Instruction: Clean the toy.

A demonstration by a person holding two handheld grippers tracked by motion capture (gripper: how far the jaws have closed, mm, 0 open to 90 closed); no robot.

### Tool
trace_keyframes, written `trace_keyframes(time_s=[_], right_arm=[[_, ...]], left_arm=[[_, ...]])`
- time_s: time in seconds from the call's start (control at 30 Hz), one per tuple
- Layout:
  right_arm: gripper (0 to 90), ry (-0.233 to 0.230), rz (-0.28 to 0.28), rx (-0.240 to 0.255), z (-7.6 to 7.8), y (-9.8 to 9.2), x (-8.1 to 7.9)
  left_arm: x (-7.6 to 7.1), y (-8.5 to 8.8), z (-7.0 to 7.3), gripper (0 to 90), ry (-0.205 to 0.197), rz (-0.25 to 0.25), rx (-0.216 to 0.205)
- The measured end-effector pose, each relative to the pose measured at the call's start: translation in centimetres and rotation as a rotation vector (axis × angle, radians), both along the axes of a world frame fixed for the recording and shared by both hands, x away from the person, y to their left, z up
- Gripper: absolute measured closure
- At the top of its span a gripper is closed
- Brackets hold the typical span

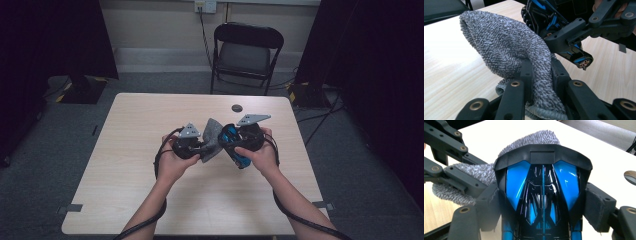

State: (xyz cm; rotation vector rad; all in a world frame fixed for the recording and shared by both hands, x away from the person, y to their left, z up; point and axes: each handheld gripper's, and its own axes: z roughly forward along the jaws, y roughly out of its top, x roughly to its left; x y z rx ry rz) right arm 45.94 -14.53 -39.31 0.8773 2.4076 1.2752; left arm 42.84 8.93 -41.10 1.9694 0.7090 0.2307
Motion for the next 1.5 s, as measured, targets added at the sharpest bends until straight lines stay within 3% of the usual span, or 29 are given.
trace_keyframes(time_s=[0.17, 0.7, 0.77, 0.8, 0.83, 1.17, 1.5], right_arm=[[25.5, 0.000, -0.001, 0.001, 0.0, 0.1, 0.0], [25.4, -0.001, -0.007, 0.005, 0.2, 0.5, 0.2], [25.5, -0.004, -0.005, 0.000, 0.2, 0.5, 0.2], [25.5, -0.002, -0.004, 0.001, 0.2, 0.5, 0.2], [25.5, -0.001, -0.007, 0.007, 0.2, 0.4, 0.1], [25.5, -0.007, -0.028, 0.025, 0.8, 0.5, 0.5], [25.5, -0.008, -0.043, 0.036, 1.6, 0.9, 1.2]], left_arm=[[0.0, 0.0, -0.4, 75.6, 0.014, -0.006, -0.016], [0.0, -0.4, -0.7, 75.6, 0.025, -0.005, -0.003], [0.0, -0.3, -0.6, 75.6, 0.018, 0.009, 0.014], [0.1, -0.1, -0.5, 75.6, 0.022, 0.018, 0.002], [0.2, 0.0, -0.5, 75.6, 0.031, 0.015, -0.013], [-0.4, -1.8, -1.3, 75.6, 0.045, -0.056, 0.000], [-0.8, -2.8, -1.9, 75.6, 0.050, -0.085, 0.001]])
